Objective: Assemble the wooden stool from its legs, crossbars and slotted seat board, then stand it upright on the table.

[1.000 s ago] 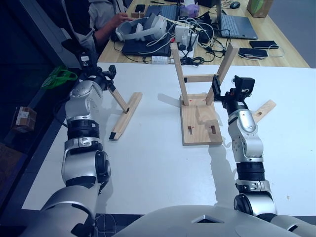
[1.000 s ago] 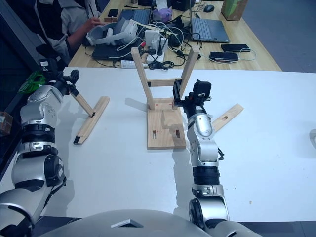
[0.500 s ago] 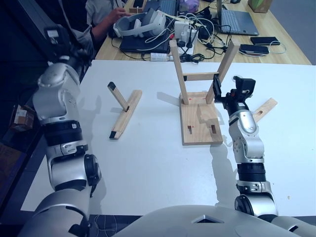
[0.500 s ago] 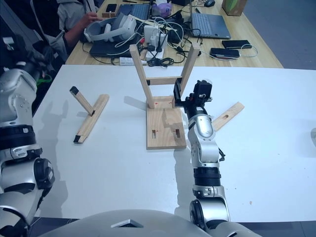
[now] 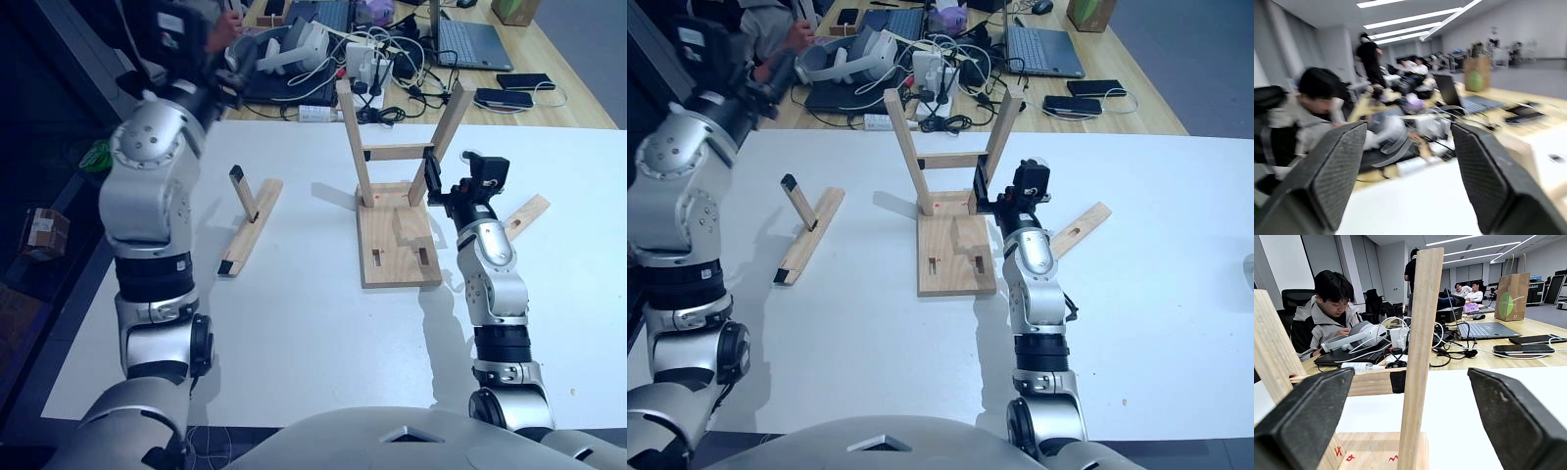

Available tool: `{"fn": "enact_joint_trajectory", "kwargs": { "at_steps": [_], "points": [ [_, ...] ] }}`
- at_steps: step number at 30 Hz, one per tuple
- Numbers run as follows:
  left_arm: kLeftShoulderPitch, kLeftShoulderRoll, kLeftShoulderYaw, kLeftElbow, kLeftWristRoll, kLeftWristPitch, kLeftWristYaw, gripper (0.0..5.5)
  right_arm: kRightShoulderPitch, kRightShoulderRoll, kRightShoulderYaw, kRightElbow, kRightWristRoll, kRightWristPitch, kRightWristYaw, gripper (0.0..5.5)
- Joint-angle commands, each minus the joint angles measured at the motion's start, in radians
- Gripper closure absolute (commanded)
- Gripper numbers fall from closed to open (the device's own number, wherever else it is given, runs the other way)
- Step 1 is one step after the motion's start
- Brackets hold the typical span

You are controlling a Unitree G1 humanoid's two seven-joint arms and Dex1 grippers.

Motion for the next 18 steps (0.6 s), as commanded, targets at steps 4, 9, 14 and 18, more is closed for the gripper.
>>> {"fn": "enact_joint_trajectory", "kwargs": {
  "at_steps": [4,9,14,18],
  "points": [
    [0.219,0.063,0.01,0.076,-0.06,0.132,-0.13,2.38,0.007,-0.001,0.002,-0.008,0.001,0.017,-0.002,1.15],
    [0.194,0.102,0.149,0.31,-0.038,0.126,-0.048,2.38,0.011,0.0,0.004,-0.011,-0.001,0.02,-0.004,1.15],
    [0.188,0.13,0.222,0.358,-0.042,0.143,-0.012,2.38,0.017,-0.004,0.005,-0.018,-0.001,0.028,-0.002,1.15],
    [0.222,0.152,0.154,0.239,-0.084,0.26,-0.099,2.38,0.027,-0.004,0.007,-0.028,-0.005,0.034,-0.007,1.15]
  ]
}}
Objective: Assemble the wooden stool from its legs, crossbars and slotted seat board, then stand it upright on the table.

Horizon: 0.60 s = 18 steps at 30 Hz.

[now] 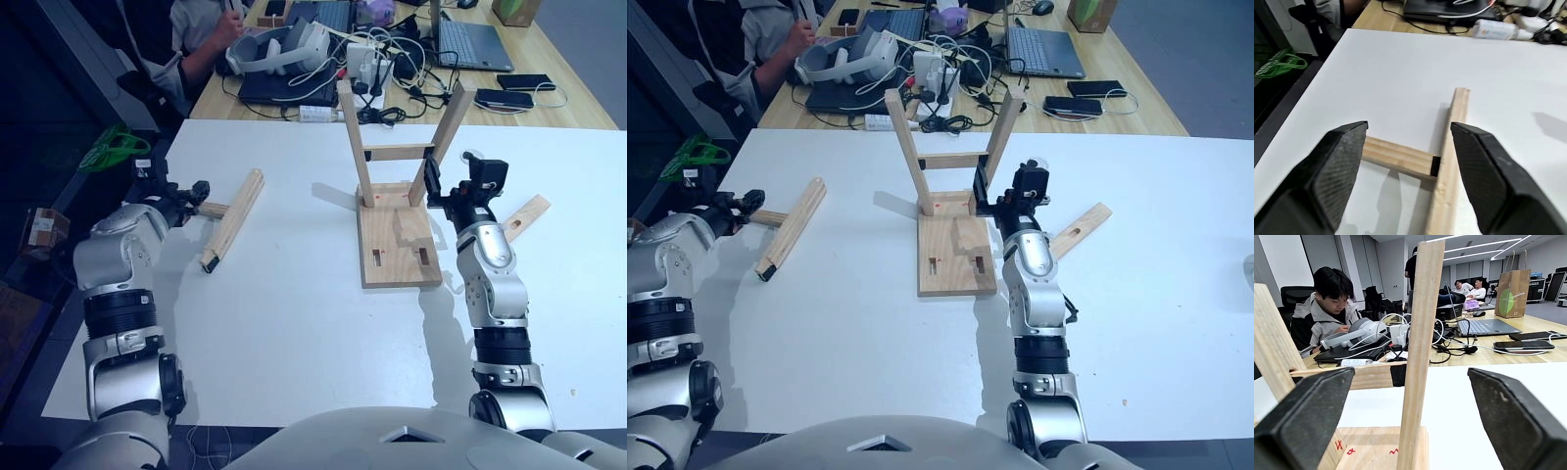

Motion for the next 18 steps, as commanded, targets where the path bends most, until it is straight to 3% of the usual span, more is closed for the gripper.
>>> {"fn": "enact_joint_trajectory", "kwargs": {
  "at_steps": [1,8,18],
  "points": [
    [0.032,0.049,-0.095,-0.108,-0.023,0.115,-0.085,2.38,0.008,-0.002,0.005,-0.019,-0.005,0.022,-0.005,1.15],
    [0.098,0.147,-0.245,-0.065,0.099,0.121,-0.116,2.38,0.007,-0.002,0.005,-0.023,-0.006,0.033,-0.008,1.15],
    [0.111,0.089,-0.197,0.072,0.066,0.113,-0.152,2.38,0.003,-0.007,0.007,-0.021,-0.008,0.051,-0.008,1.15]
  ]
}}
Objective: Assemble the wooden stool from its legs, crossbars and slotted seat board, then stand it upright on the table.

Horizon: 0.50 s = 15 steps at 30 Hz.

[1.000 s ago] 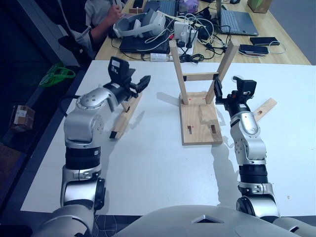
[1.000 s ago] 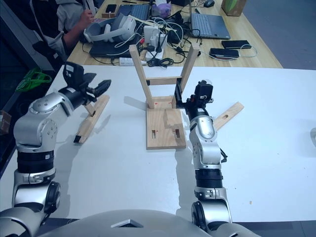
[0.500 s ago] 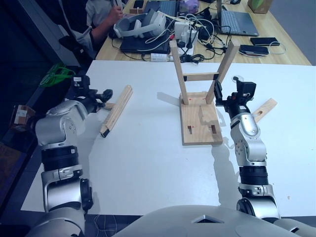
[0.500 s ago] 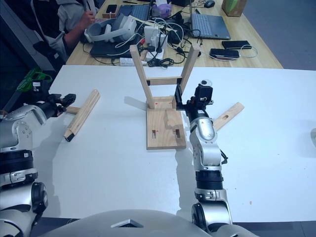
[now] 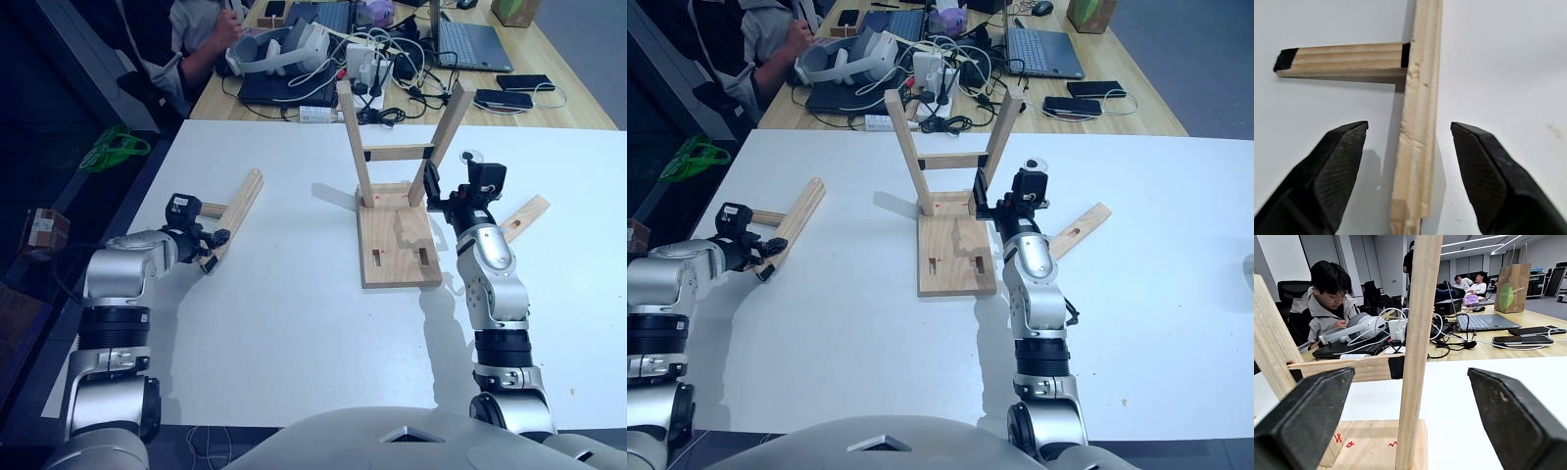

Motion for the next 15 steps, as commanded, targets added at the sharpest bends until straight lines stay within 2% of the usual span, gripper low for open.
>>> {"fn": "enact_joint_trajectory", "kwargs": {
  "at_steps": [1,4,11,15],
  "points": [
    [0.01,-0.015,0.004,0.052,0.009,-0.001,0.006,2.38,-0.002,-0.006,0.004,-0.014,-0.007,0.027,-0.005,1.15],
    [0.004,-0.022,-0.001,0.069,0.022,-0.025,0.016,2.61,-0.005,-0.008,0.008,-0.014,-0.009,0.032,-0.002,1.15],
    [0.0,-0.028,-0.01,0.068,0.035,-0.117,-0.008,3.73,-0.009,-0.003,0.013,-0.016,-0.005,0.053,-0.009,1.15],
    [0.001,-0.026,-0.022,0.076,0.045,-0.148,-0.031,4.15,-0.022,0.004,0.014,-0.006,-0.008,0.087,-0.024,1.15]
  ]
}}
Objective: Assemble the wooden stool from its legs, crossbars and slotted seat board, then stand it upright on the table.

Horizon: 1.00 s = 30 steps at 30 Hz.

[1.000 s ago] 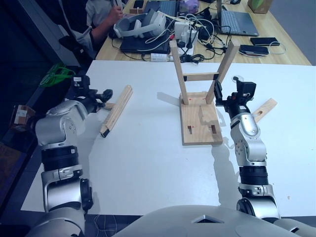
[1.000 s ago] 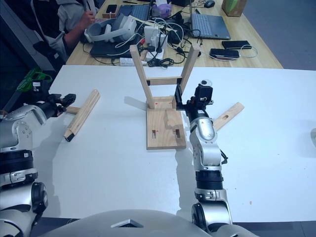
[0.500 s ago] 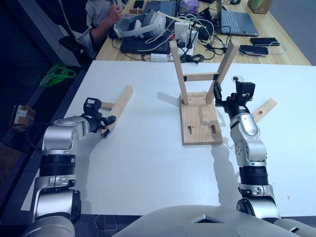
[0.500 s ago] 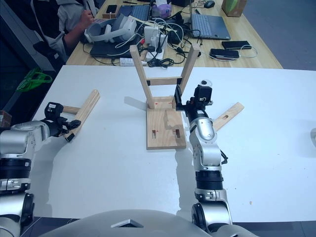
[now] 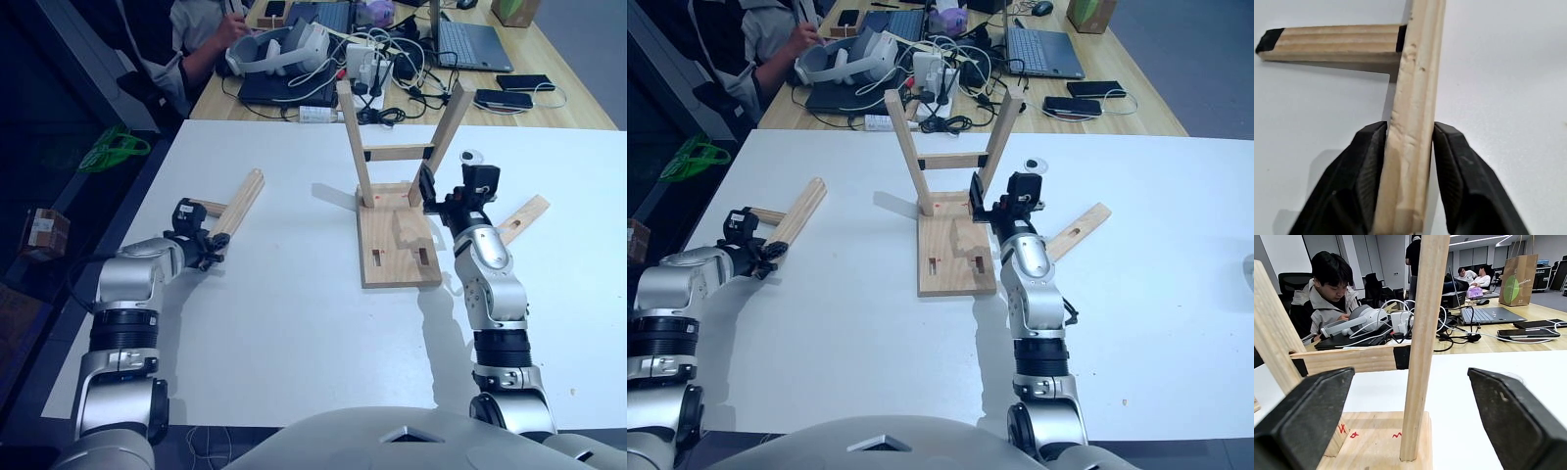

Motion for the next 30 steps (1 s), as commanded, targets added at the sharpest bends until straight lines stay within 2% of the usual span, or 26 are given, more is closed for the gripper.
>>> {"fn": "enact_joint_trajectory", "kwargs": {
  "at_steps": [1,8,11,14,17,21,25,27,30],
  "points": [
    [-0.009,0.003,-0.015,0.009,0.015,-0.033,-0.02,4.35,-0.026,0.002,0.001,-0.001,-0.01,0.046,-0.024,1.15],
    [-0.042,0.012,-0.025,0.044,0.061,-0.109,-0.002,4.45,-0.088,0.006,-0.017,0.008,0.022,0.159,-0.04,1.15],
    [-0.092,0.071,-0.075,0.035,0.182,-0.22,0.055,4.45,-0.152,0.027,-0.085,-0.019,0.143,0.3,-0.034,1.15],
    [-0.165,0.148,-0.153,0.03,0.343,-0.361,0.099,4.45,-0.231,0.024,-0.18,-0.063,0.374,0.452,0.043,1.15],
    [-0.261,0.238,-0.234,0.041,0.578,-0.578,0.255,4.46,-0.298,0.01,-0.267,-0.094,0.582,0.589,0.067,1.15],
    [-0.391,0.296,-0.312,0.006,0.894,-0.823,0.578,4.46,-0.361,0.037,-0.38,-0.115,0.911,0.728,0.005,1.15],
    [-0.404,0.261,-0.321,-0.122,1.076,-0.901,0.794,4.46,-0.399,0.11,-0.431,-0.128,1.211,0.7,-0.145,1.15],
    [-0.391,0.215,-0.328,-0.175,1.103,-0.917,0.821,4.46,-0.408,0.134,-0.418,-0.154,1.308,0.662,-0.195,1.15],
    [-0.367,0.145,-0.349,-0.218,1.102,-0.939,0.807,4.46,-0.419,0.135,-0.371,-0.178,1.33,0.612,-0.192,1.15]
  ]
}}
